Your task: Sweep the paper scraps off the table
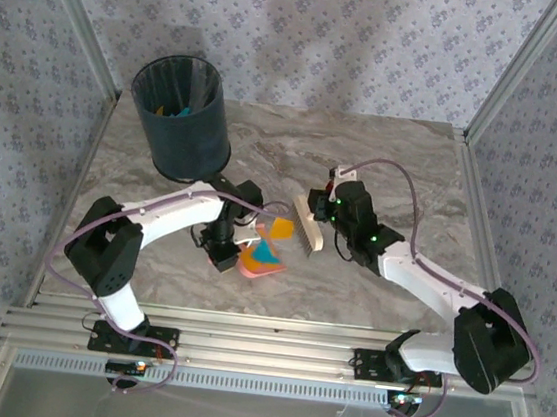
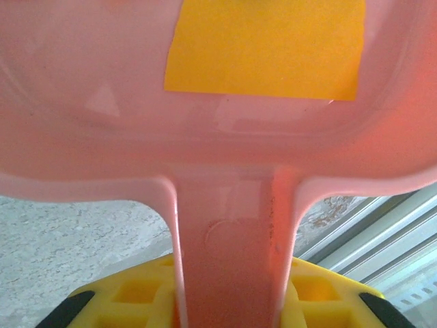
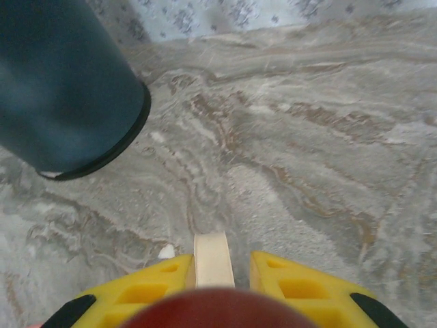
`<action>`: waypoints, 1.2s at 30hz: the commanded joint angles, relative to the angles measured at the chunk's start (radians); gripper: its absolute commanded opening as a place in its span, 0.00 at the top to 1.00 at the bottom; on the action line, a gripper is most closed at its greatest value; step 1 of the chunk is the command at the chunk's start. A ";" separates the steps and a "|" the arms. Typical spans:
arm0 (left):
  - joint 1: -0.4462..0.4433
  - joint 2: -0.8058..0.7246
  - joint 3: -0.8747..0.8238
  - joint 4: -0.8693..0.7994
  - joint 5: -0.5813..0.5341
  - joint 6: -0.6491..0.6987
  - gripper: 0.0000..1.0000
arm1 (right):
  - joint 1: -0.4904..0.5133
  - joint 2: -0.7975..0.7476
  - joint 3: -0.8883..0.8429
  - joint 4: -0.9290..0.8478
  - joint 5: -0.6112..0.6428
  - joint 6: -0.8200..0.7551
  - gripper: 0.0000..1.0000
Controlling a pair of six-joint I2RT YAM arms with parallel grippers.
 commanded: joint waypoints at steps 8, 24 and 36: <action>0.039 -0.012 -0.029 -0.007 -0.005 -0.008 1.00 | -0.003 0.060 0.076 -0.041 -0.028 -0.016 1.00; 0.056 0.139 0.060 -0.030 -0.007 0.007 1.00 | 0.010 -0.030 0.046 0.008 -0.007 -0.027 1.00; 0.078 0.153 0.102 -0.042 0.012 0.020 1.00 | 0.031 0.043 0.089 0.007 0.208 -0.113 1.00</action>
